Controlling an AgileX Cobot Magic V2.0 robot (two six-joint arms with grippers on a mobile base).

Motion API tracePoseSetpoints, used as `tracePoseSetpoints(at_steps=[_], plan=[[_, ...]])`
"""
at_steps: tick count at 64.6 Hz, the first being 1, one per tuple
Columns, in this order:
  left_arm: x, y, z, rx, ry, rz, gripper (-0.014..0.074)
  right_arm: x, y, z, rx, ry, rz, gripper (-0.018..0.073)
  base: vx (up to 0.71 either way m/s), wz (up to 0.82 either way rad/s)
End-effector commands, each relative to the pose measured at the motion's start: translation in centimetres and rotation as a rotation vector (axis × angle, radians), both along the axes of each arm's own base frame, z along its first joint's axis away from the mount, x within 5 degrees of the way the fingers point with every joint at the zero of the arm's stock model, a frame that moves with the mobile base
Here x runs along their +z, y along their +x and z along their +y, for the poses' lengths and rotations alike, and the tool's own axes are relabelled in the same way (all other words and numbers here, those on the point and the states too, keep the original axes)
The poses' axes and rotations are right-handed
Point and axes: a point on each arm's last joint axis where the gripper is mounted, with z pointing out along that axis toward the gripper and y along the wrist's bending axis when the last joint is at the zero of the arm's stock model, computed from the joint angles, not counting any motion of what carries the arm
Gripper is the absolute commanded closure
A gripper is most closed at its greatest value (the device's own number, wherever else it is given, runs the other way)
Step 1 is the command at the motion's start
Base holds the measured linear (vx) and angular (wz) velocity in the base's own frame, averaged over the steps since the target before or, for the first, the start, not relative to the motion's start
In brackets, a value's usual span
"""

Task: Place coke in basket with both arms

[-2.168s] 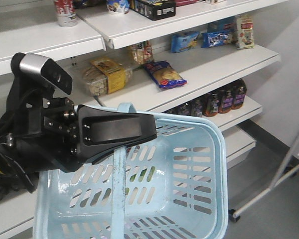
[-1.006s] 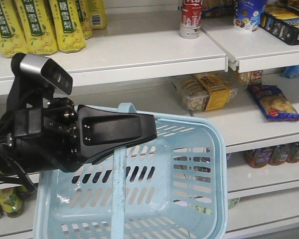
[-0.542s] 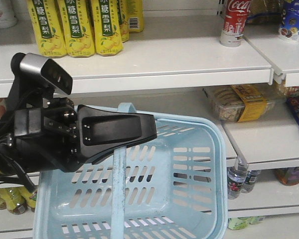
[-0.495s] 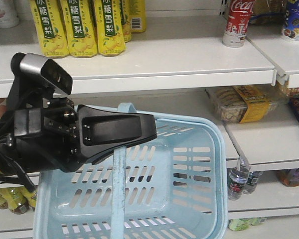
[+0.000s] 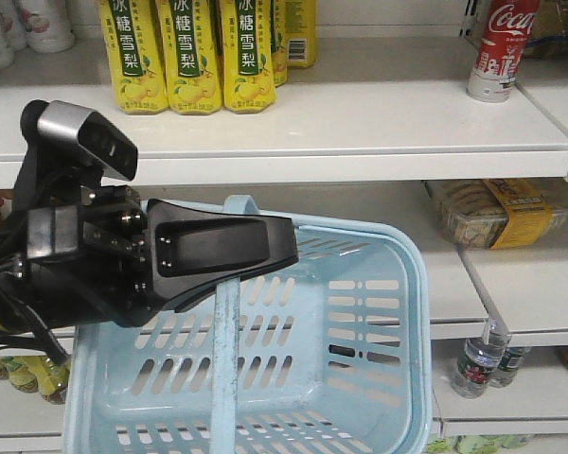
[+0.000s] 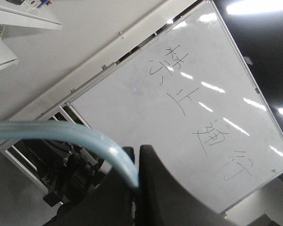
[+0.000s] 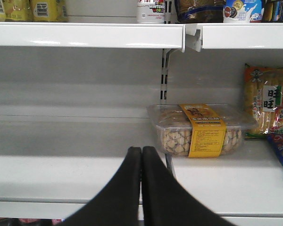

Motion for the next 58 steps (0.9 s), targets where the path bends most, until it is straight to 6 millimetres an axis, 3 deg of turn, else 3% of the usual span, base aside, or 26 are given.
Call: tracePoseSetpoints(at_steps=[1, 58], plan=[[2.80, -1.84, 0.50, -0.140, -0.184, -0.077, 0.0603, 0.37, 0.14, -0.01, -0.004, -0.008, -0.050, 0.0569, 0.02, 0.06], [2.80, -1.84, 0.50, -0.140, -0.184, -0.077, 0.0603, 0.37, 0.14, -0.01, -0.004, -0.008, -0.050, 0.0569, 0.02, 0.02]])
